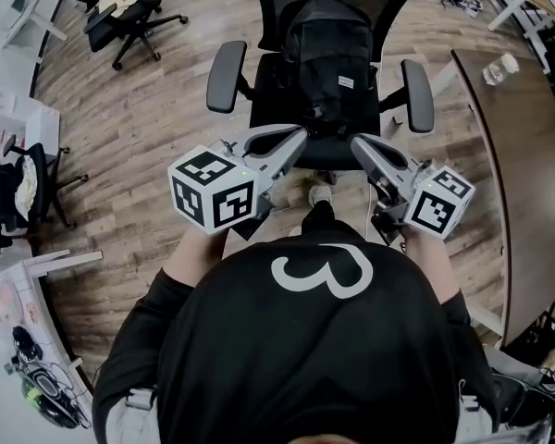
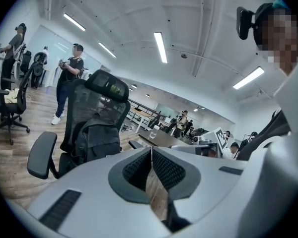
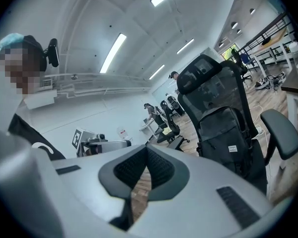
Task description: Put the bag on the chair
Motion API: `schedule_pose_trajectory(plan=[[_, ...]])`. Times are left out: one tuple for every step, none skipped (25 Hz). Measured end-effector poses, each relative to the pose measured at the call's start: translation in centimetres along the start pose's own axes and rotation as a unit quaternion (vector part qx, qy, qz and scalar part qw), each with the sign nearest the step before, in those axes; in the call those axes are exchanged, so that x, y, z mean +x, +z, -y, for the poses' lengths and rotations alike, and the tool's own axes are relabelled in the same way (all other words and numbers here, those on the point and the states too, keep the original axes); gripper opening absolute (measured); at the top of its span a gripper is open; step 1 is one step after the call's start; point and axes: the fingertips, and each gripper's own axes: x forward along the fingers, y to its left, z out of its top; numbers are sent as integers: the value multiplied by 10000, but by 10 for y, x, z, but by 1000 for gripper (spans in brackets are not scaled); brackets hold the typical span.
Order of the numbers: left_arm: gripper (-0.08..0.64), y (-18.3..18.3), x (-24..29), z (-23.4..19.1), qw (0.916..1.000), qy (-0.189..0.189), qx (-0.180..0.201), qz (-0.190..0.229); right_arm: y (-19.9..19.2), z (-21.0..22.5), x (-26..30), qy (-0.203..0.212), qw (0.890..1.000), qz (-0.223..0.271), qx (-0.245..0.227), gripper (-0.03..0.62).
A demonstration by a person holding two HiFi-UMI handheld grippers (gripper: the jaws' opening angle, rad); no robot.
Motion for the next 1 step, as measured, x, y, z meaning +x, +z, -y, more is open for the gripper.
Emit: schedule_pose_trajectory(plan=[[25,0,-1,-1,10000,2,5,14,-2,0,0,-13,10000,-6,8,25]])
